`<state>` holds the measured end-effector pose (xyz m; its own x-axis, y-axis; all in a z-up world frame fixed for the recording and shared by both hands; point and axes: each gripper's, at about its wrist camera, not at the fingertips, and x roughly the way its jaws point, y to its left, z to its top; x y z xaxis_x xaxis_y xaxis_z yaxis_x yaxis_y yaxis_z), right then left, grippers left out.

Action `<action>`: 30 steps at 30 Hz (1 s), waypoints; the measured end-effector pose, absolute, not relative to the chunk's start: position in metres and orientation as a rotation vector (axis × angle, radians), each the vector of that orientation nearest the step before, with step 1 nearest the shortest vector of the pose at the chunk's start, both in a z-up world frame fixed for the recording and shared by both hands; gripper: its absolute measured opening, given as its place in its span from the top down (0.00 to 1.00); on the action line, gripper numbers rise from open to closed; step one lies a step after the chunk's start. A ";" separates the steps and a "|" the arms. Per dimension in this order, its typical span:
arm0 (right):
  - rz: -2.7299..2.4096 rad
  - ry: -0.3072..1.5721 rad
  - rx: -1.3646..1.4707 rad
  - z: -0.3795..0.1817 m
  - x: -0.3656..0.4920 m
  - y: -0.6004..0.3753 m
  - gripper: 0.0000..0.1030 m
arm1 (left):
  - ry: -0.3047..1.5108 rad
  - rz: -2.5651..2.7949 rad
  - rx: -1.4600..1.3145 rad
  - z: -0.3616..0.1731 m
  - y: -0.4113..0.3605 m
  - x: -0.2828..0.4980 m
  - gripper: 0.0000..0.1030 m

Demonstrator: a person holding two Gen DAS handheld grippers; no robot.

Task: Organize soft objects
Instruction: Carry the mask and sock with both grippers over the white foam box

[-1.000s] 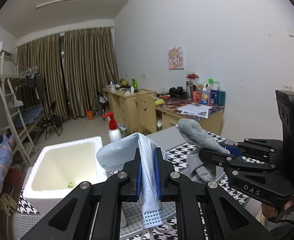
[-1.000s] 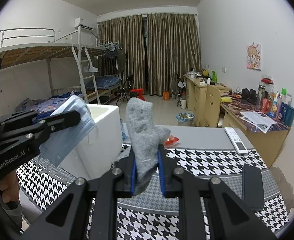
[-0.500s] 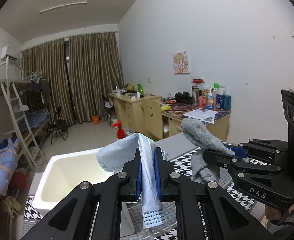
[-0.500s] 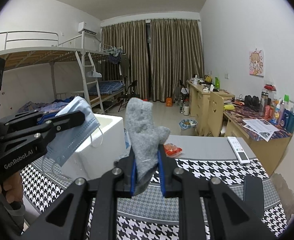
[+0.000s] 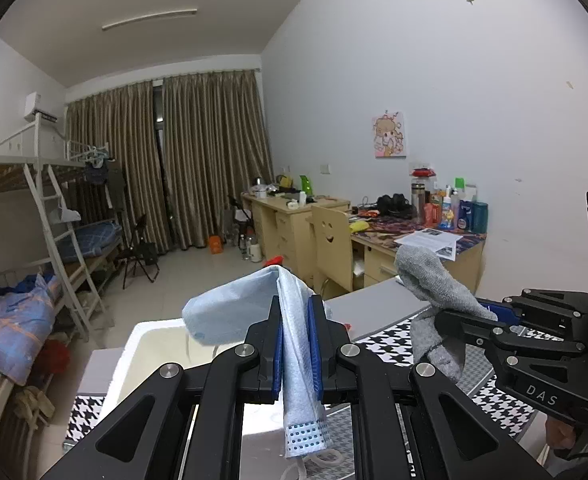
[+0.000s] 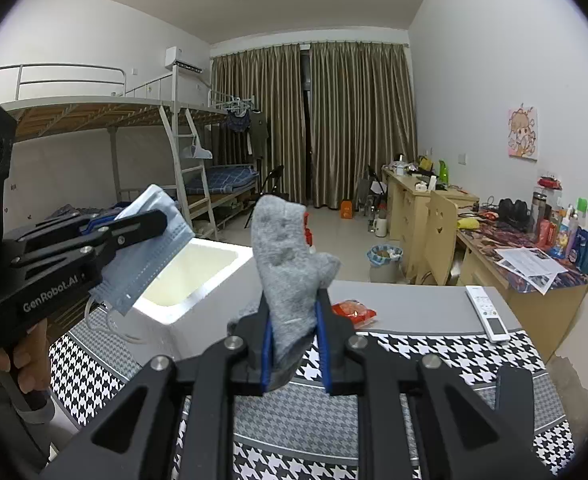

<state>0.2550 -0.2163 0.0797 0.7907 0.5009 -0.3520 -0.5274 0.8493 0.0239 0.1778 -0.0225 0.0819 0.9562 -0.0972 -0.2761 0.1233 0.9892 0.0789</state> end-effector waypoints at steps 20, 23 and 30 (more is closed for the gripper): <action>0.595 0.353 -0.114 0.091 0.264 -0.183 0.78 | 0.255 -0.026 0.085 0.089 0.001 0.190 0.89; 0.612 0.353 -0.117 0.092 0.265 -0.176 0.78 | 0.256 -0.007 0.085 0.090 0.007 0.193 0.89; 0.648 0.354 -0.125 0.098 0.266 -0.161 0.78 | 0.257 0.022 0.075 0.092 0.019 0.198 0.89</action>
<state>0.2662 -0.1612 0.0977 0.7399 0.5680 -0.3604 -0.6102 0.7922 -0.0044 0.1984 0.0191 0.0919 0.9668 0.0314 -0.2534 -0.0122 0.9969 0.0772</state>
